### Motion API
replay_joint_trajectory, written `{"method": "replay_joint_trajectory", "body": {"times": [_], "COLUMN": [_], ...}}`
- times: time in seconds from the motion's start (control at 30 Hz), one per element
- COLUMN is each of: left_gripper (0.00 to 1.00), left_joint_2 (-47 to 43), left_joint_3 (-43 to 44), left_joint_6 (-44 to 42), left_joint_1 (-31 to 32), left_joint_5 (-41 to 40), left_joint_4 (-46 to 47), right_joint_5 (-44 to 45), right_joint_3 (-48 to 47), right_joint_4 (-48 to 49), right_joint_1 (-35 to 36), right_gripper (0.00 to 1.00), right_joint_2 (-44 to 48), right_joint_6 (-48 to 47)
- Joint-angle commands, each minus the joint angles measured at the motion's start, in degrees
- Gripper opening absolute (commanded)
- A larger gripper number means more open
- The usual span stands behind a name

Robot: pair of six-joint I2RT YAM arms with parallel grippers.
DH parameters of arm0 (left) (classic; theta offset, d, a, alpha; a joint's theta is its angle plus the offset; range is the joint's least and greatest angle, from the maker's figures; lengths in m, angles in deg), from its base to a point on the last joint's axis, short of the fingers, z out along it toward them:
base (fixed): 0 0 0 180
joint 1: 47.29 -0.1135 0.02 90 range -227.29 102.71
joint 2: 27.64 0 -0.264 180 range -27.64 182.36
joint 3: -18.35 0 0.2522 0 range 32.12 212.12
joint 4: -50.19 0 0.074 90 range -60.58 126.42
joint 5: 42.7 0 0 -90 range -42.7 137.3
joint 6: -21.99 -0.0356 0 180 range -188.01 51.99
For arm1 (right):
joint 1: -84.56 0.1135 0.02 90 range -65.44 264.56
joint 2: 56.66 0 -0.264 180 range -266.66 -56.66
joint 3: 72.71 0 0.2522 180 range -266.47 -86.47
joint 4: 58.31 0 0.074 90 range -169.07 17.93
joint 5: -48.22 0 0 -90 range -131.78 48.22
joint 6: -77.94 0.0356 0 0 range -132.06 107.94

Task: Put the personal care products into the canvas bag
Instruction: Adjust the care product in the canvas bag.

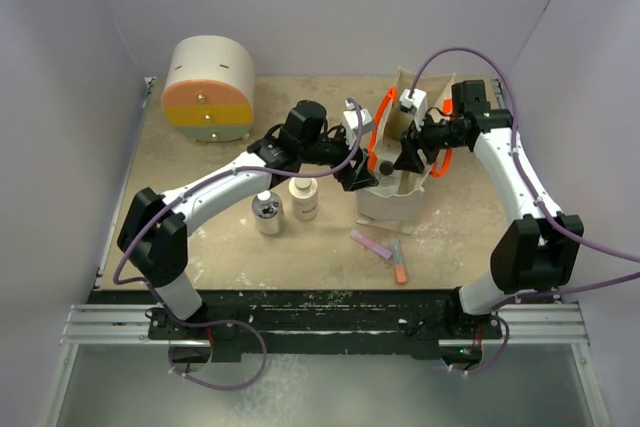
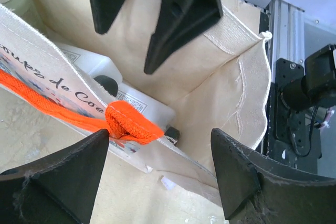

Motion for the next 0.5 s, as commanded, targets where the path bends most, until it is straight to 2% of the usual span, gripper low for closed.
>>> {"method": "replay_joint_trajectory", "body": {"times": [0.0, 0.2, 0.37, 0.47], "left_gripper": [0.8, 0.78, 0.77, 0.77], "left_joint_2": [-1.3, 0.3, 2.0, 2.7], "left_joint_3": [-2.1, -2.6, -3.0, -3.3], "left_joint_6": [-7.7, -10.4, -11.8, -12.2], "left_joint_1": [0.1, 0.6, 0.9, 1.0], "left_joint_5": [2.7, 3.4, 3.1, 3.0], "left_joint_4": [-3.9, -5.7, -5.9, -5.8], "right_joint_5": [3.4, 9.4, 9.3, 10.0], "right_joint_3": [-3.6, 3.8, 6.3, 7.5], "right_joint_4": [-4.5, -5.5, -3.3, -1.5], "right_joint_1": [-0.8, -0.8, -0.8, -0.8], "right_gripper": [0.65, 0.66, 0.68, 0.74], "right_joint_2": [-0.2, 3.6, 3.1, 2.5], "right_joint_6": [-9.2, -22.8, -24.1, -25.6]}}
